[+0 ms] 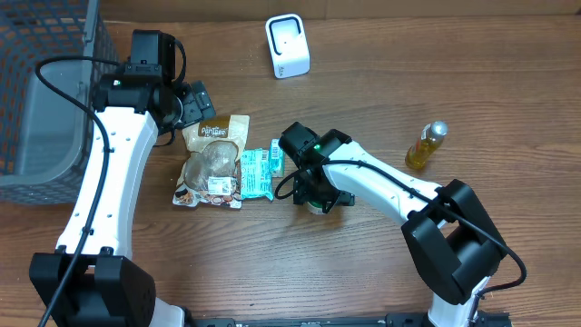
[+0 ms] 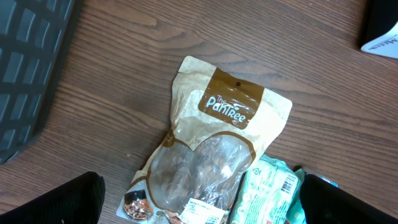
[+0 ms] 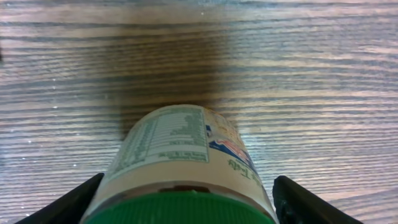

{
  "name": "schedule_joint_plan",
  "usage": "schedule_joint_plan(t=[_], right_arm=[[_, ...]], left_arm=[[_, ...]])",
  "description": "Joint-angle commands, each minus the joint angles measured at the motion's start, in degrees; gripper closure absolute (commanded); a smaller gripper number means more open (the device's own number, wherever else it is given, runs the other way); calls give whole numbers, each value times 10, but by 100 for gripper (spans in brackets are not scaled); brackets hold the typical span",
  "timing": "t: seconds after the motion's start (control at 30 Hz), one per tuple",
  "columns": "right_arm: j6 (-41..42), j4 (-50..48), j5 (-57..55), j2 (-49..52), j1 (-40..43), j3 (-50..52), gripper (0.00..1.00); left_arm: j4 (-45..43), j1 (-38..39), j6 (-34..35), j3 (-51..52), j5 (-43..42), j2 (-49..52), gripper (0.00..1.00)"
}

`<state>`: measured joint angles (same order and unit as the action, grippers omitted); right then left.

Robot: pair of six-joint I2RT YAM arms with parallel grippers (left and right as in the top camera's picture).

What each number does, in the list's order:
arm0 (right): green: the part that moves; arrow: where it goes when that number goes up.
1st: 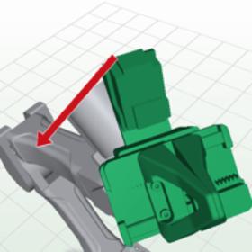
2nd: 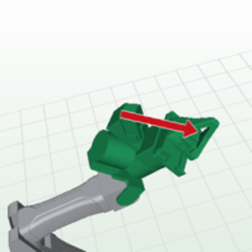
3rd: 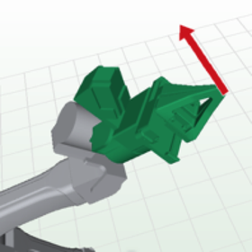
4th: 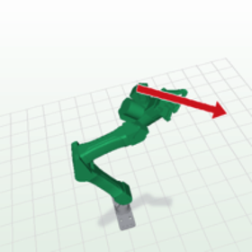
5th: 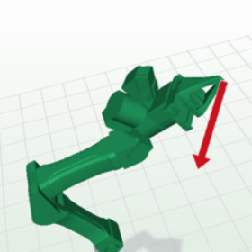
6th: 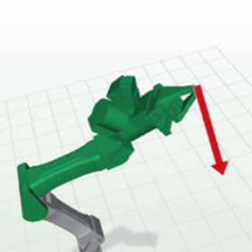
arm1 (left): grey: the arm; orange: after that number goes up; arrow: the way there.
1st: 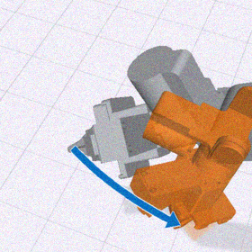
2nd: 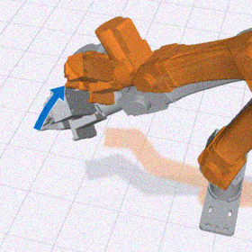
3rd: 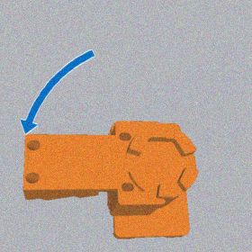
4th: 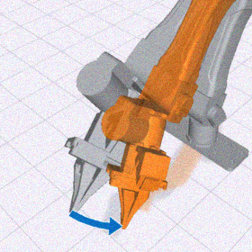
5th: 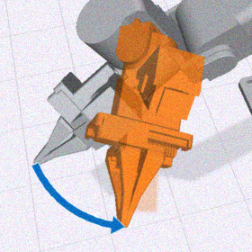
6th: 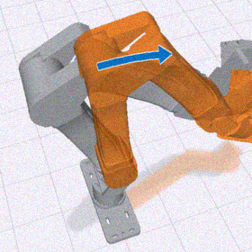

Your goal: Scan the item barcode

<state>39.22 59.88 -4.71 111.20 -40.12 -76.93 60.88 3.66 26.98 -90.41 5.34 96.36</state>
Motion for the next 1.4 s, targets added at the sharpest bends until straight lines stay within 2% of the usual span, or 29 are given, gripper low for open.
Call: schedule_joint_plan(t=[0.0,0.57,0.67,0.83,0.97,1.07,1.23,1.37], right_arm=[[4,0,-3,-2,0,-13,22],[4,2,-1,-2,0,-10,36],[4,5,4,-2,2,-10,42],[4,5,22,-2,5,-13,44],[3,27,29,-2,8,-31,44],[3,59,30,-2,17,-55,48],[3,105,82,-2,47,-98,54],[-22,116,184,-2,71,-99,56]], left_arm=[[0,1,-2,-7,4,-3,0],[0,1,-2,-7,4,-3,1],[0,1,-2,-7,4,-3,1],[0,1,-2,-7,4,-3,0],[0,1,-2,-7,4,-3,0],[0,1,-2,-7,4,-3,0],[0,1,-2,-7,4,-3,0],[0,1,-2,-7,4,-3,0]])
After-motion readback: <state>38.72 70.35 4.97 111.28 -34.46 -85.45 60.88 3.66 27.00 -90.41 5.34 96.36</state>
